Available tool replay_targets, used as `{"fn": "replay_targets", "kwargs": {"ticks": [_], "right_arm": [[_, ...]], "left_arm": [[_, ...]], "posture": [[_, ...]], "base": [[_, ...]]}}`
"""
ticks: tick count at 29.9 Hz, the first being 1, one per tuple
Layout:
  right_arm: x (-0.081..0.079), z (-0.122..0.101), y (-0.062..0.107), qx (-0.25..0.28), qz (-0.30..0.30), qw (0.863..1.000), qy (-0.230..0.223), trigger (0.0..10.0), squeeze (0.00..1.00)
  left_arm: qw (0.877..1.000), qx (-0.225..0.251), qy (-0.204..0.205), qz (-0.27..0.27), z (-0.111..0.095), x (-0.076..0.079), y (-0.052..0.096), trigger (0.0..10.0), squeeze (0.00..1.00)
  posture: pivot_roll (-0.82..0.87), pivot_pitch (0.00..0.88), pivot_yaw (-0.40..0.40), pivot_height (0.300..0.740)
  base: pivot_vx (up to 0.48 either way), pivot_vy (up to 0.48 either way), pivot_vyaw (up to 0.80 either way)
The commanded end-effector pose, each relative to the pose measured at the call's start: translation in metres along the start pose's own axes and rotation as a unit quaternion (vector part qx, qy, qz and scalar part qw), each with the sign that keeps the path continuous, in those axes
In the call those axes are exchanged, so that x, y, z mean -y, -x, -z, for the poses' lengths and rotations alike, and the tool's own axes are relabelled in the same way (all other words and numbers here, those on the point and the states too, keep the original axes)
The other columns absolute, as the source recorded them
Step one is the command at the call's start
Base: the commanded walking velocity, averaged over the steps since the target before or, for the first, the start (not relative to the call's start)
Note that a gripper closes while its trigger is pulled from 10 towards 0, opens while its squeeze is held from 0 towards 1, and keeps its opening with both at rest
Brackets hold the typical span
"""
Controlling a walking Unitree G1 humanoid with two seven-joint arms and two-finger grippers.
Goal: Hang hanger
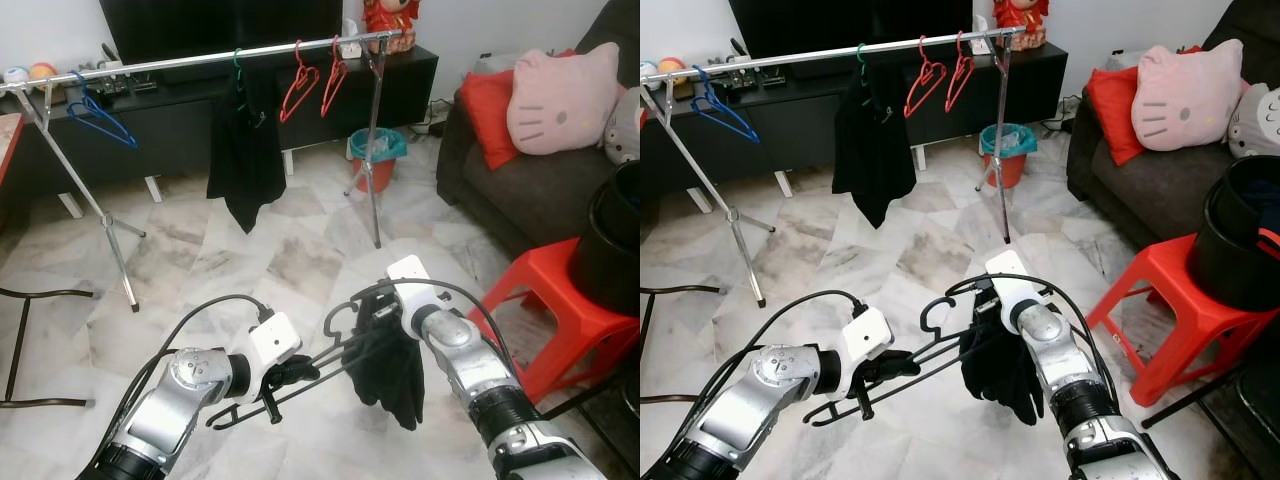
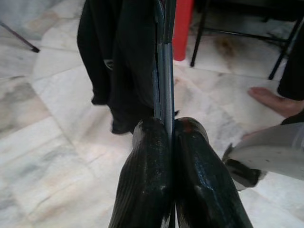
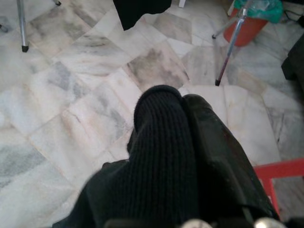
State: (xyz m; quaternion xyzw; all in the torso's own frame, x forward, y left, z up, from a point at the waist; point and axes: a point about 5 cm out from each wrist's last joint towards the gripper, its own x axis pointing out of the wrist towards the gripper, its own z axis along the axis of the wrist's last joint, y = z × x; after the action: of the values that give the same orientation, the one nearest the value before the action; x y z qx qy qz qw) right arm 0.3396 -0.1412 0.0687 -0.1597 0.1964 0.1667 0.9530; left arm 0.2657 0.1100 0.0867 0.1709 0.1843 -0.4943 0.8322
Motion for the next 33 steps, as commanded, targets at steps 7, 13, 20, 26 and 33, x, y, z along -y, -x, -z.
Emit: {"fn": "replay_targets", "kwargs": {"ticks": [7, 13, 20, 26, 33], "right_arm": [[0.011, -0.005, 0.003, 0.006, 0.035, 0.999, -0.008, 10.0, 0.00], [0.016, -0.005, 0.003, 0.004, 0.063, 0.998, -0.009, 10.0, 0.00], [0.022, -0.004, 0.004, -0.008, 0.091, 0.996, 0.016, 10.0, 0.00], [0.016, -0.003, 0.003, -0.011, 0.082, 0.996, 0.014, 10.0, 0.00], [-0.002, -0.012, 0.000, 0.006, 0.034, 0.999, 0.002, 10.0, 0.00]], "left_arm": [[0.995, -0.043, -0.014, -0.093, 0.001, -0.021, -0.001, 10.0, 0.00], [0.990, -0.059, -0.016, -0.129, 0.004, -0.029, 0.001, 10.0, 0.00], [0.986, -0.075, -0.015, -0.151, 0.007, -0.034, 0.003, 10.0, 0.00], [0.982, -0.061, -0.015, -0.176, 0.003, -0.039, 0.002, 10.0, 0.00], [0.995, 0.000, -0.005, -0.102, -0.011, -0.022, -0.005, 10.0, 0.00]], "posture": [[0.04, 0.000, -0.020, 0.740], [0.04, 0.000, -0.020, 0.740], [0.04, 0.000, -0.021, 0.740], [0.04, 0.000, -0.021, 0.740], [0.04, 0.000, -0.020, 0.740]], "base": [[0.000, 0.000, 0.00], [0.000, 0.000, 0.00], [0.000, 0.000, 0.00], [0.000, 0.000, 0.00], [0.000, 0.000, 0.00]]}}
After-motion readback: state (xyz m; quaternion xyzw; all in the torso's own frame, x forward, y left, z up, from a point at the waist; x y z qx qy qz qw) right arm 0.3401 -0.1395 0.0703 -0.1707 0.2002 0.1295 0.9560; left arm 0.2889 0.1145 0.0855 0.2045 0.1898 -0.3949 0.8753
